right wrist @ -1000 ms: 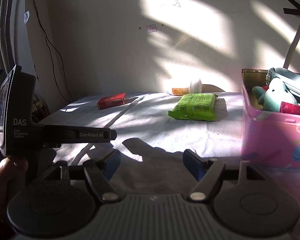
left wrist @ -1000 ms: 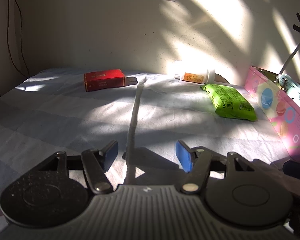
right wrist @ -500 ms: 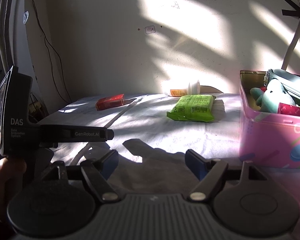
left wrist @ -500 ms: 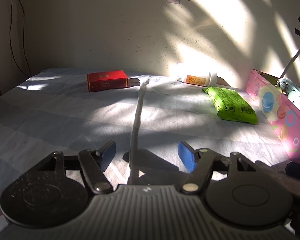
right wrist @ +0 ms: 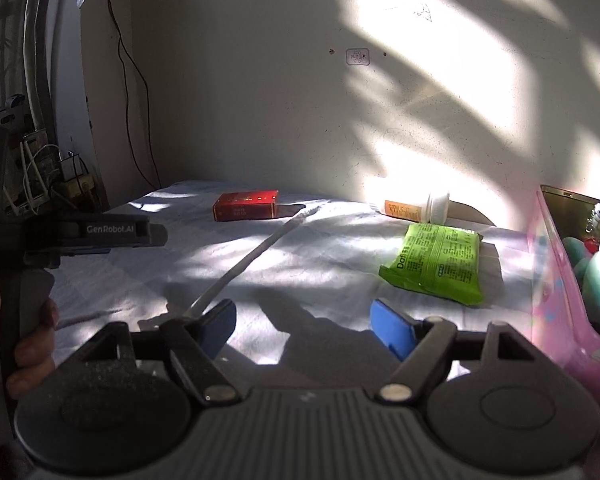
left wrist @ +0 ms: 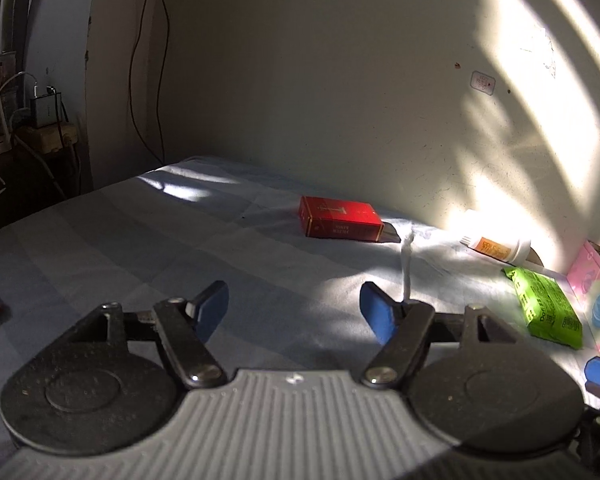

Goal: Organize objects
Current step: 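Approach the red box and grasp it with the right tool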

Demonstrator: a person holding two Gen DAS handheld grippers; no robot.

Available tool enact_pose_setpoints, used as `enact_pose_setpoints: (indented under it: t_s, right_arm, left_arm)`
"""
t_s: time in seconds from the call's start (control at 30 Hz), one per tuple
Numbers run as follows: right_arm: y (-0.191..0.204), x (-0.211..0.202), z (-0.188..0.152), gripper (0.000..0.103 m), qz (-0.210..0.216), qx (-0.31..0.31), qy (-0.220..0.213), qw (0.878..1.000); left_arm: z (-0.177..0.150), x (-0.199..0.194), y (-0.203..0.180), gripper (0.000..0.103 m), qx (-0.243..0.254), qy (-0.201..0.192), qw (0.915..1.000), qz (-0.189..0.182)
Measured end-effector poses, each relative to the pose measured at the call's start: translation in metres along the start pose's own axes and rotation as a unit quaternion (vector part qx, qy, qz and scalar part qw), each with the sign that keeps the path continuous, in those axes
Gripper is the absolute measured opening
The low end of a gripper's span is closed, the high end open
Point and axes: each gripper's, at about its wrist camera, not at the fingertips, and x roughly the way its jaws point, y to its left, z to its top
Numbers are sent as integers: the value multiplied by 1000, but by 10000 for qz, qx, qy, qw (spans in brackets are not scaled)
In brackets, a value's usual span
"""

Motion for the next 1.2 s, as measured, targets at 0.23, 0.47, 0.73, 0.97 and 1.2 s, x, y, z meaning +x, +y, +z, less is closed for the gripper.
enact_pose_setpoints:
  t_s: [0.23,0.47,0.73,0.97,1.2]
  right_arm:
    - [16,77,32,94,303,148,242,9991]
    - [54,150,65,103,371,-382,-42,9986]
    - [72,217,95,103,602,-9,310,9977]
    - [57,271,101,103,589,731,1055,9900]
    - [76,263,97,103,968,32,1091,9893]
  left_arm:
    - [5,19,32,75,-816,398,9957,201]
    - [1,26,54,75,-1699,601,9836,88]
    - [1,23,52,79,-1783,507,9826,79]
    - [1,20,51,80,-1726,480,9838,10]
    - [1,19,49,80,-1713,489,9840,50]
